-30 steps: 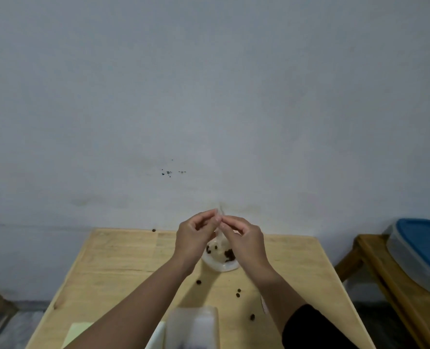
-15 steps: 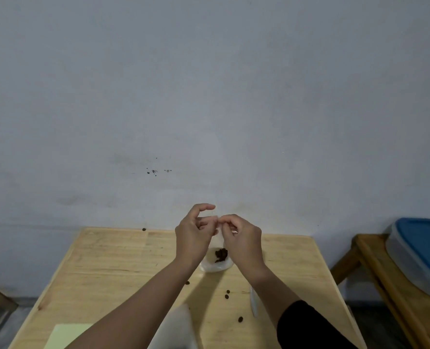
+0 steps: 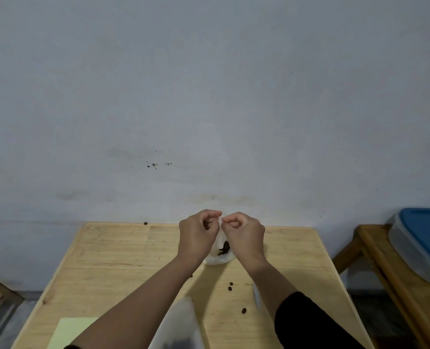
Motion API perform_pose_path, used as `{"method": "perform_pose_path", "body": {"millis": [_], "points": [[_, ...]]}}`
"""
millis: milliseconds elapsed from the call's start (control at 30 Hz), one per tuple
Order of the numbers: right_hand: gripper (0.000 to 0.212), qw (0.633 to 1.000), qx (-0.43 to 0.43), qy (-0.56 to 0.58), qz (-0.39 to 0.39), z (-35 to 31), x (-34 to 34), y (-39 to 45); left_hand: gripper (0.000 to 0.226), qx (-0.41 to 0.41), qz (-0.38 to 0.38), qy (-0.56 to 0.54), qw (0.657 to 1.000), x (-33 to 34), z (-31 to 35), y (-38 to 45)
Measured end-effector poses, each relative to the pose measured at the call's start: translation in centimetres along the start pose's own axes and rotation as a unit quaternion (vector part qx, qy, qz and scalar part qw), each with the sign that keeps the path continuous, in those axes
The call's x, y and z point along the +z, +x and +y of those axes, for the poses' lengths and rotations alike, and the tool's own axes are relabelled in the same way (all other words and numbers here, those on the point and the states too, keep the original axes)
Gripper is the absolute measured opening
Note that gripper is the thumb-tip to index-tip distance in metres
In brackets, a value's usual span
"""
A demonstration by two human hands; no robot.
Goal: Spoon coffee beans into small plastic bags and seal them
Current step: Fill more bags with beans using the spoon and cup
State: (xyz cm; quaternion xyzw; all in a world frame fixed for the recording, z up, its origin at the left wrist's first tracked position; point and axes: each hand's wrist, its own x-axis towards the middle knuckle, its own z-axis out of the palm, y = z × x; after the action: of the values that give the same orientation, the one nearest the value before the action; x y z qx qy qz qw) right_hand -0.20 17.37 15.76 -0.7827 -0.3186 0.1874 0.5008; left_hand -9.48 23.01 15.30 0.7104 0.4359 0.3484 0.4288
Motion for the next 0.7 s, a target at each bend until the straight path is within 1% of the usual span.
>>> {"method": "perform_pose_path", "body": {"millis": [100,200,267,333,433,567,633,700], "points": [[0.010,1.000,-0.008,-0.016,0.018,-0.4,0.5,-0.3,0.021,-0.002,0.007,0.014,1.000,-0.1,0.1,-0.1],[0.015,0.999,-0.001,-0.023,0.035,-0.4,0.2,-0.3,0.024,0.001,0.042,0.038,0.998,-0.9,-0.5,0.0],[0.020,0.999,0.008,-0.040,0.030,-0.1,-0.1,-0.4,0.026,-0.003,0.043,0.056,0.998,-1.7,-1.0,0.1],[0.020,0.998,-0.019,-0.059,0.009,-0.1,-0.1,-0.5,0.027,-0.002,0.035,0.057,0.998,-2.2,-1.3,0.2],[0.022,0.991,-0.082,-0.106,-0.017,-0.6,0.4,-0.5,0.026,0.014,0.015,0.022,1.000,-2.7,-1.3,0.1],[0.026,0.979,-0.132,-0.144,-0.053,-1.2,0.9,-0.9,0.024,0.027,-0.022,-0.050,0.998,-3.2,-1.5,-0.4],[0.027,0.975,-0.150,-0.151,-0.060,-1.5,1.1,-1.2,0.029,0.037,-0.040,-0.080,0.995,-3.4,-1.7,-0.8],[0.026,0.972,-0.162,-0.159,-0.061,-1.7,1.1,-1.2,0.039,0.043,-0.064,-0.104,0.992,-3.8,-2.0,-1.0]]}}
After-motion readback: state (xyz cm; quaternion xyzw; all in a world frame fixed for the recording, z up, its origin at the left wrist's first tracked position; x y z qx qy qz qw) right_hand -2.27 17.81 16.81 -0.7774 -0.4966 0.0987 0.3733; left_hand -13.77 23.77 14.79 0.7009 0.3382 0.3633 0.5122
